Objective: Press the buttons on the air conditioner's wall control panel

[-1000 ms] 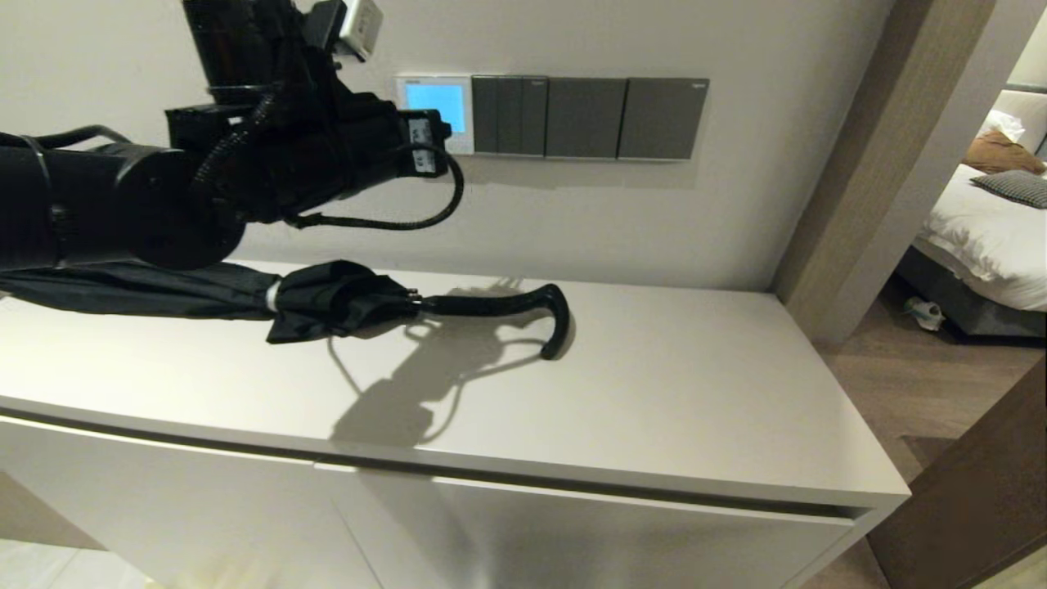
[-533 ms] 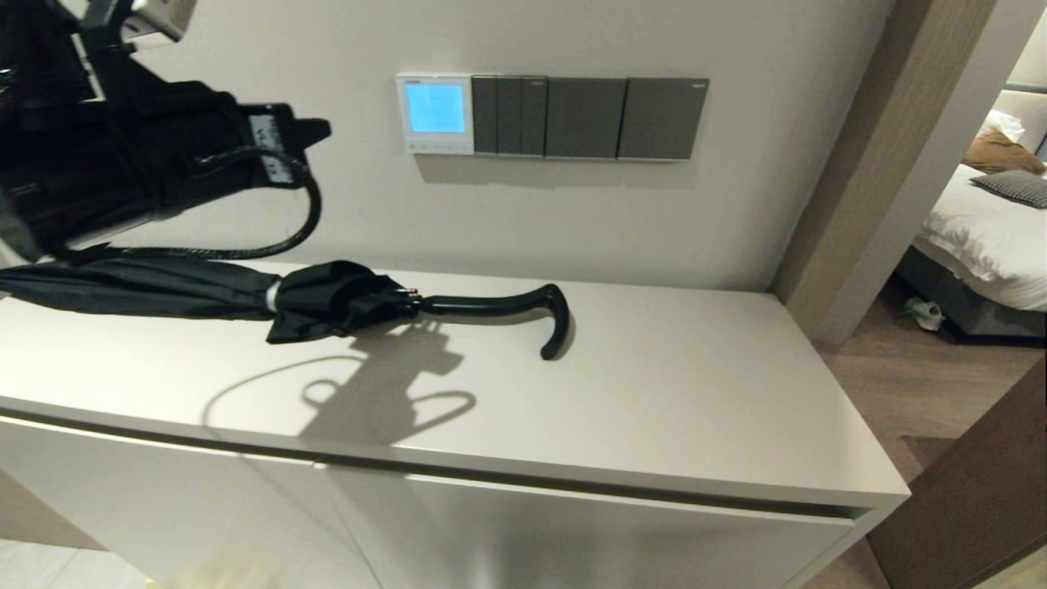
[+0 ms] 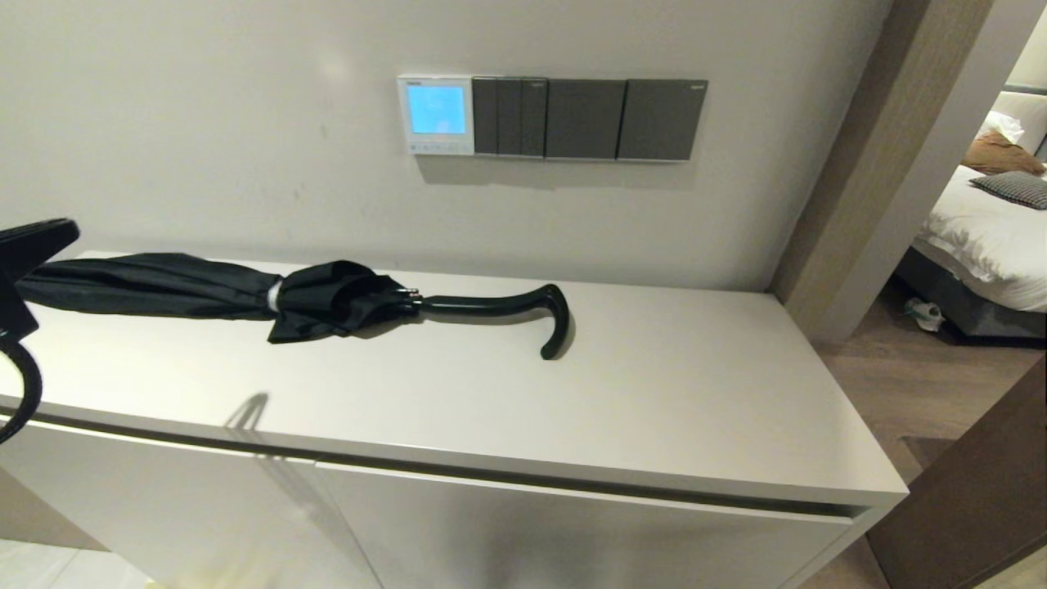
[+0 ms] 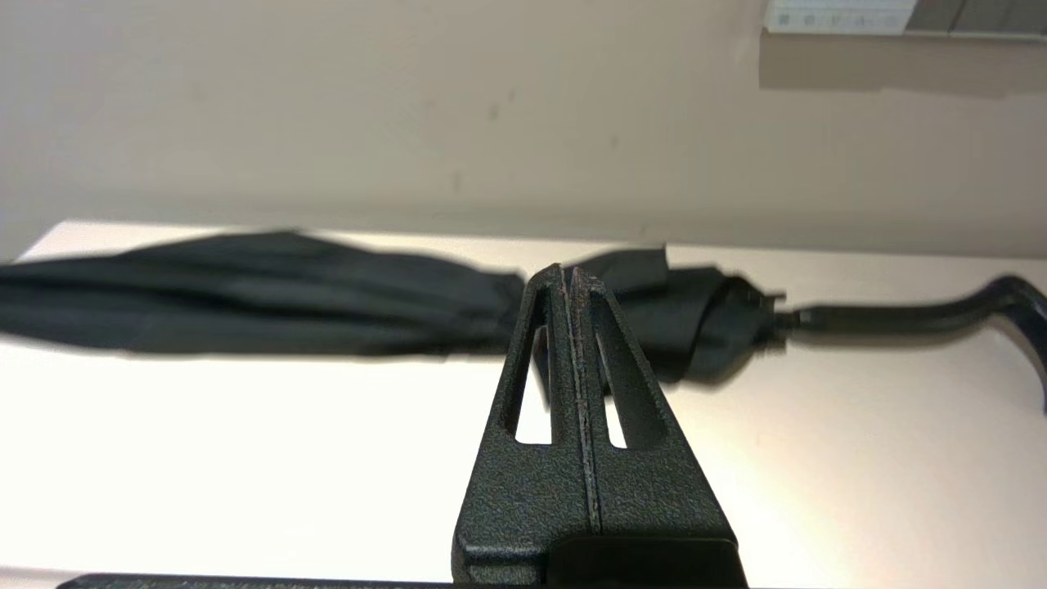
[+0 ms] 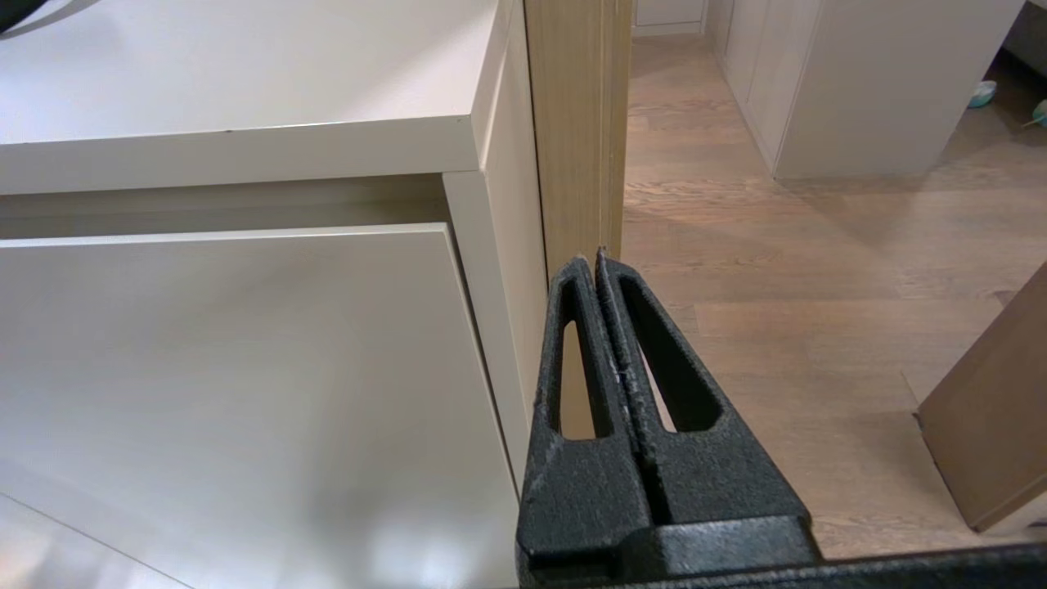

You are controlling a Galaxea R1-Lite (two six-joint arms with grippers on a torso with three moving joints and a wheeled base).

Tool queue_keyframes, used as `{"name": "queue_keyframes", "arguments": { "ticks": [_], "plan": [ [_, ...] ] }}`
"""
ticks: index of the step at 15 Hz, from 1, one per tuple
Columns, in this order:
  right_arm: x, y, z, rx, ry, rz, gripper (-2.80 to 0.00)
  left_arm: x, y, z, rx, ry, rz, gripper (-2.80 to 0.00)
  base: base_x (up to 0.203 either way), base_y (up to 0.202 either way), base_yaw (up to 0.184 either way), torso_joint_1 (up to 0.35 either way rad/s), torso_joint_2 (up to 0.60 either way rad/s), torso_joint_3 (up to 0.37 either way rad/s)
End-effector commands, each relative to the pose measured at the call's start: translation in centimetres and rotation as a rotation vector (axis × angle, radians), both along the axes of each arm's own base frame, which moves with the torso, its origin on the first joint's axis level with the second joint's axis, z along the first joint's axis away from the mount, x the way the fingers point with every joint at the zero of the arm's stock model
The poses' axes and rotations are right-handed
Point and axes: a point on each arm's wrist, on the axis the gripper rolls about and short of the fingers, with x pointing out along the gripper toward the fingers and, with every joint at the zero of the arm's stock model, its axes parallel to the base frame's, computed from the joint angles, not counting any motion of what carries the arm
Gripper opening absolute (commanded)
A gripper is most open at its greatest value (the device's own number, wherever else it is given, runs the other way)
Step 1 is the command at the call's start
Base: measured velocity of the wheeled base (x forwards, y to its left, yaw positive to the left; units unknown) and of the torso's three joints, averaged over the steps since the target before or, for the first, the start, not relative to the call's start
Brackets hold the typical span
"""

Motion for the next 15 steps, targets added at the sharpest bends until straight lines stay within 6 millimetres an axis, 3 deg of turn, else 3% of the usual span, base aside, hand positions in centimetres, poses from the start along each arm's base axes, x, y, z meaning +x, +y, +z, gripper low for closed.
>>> {"name": "queue_keyframes", "arguments": {
  "ticks": [1, 6, 9, 15],
  "plan": [
    [0.0, 0.0, -0.1, 0.000, 0.004, 0.000, -2.80, -4.2, 0.3, -0.7, 0.000, -0.075, 0.022, -2.80, 0.000, 0.000, 0.000, 0.000, 0.00, 0.000],
    [0.0, 0.0, -0.1, 0.000, 0.004, 0.000, -2.80, -7.9, 0.3, -6.2, -0.067, -0.047, 0.029, -2.80, 0.000, 0.000, 0.000, 0.000, 0.00, 0.000],
    [0.0, 0.0, -0.1, 0.000, 0.004, 0.000, -2.80, -10.0, 0.3, -8.6, -0.057, -0.142, 0.027, -2.80, 0.000, 0.000, 0.000, 0.000, 0.00, 0.000],
    [0.0, 0.0, -0.1, 0.001, 0.004, 0.000, -2.80, -11.4, 0.3, -12.5, 0.052, -0.254, 0.042, -2.80, 0.000, 0.000, 0.000, 0.000, 0.00, 0.000]
  ]
}}
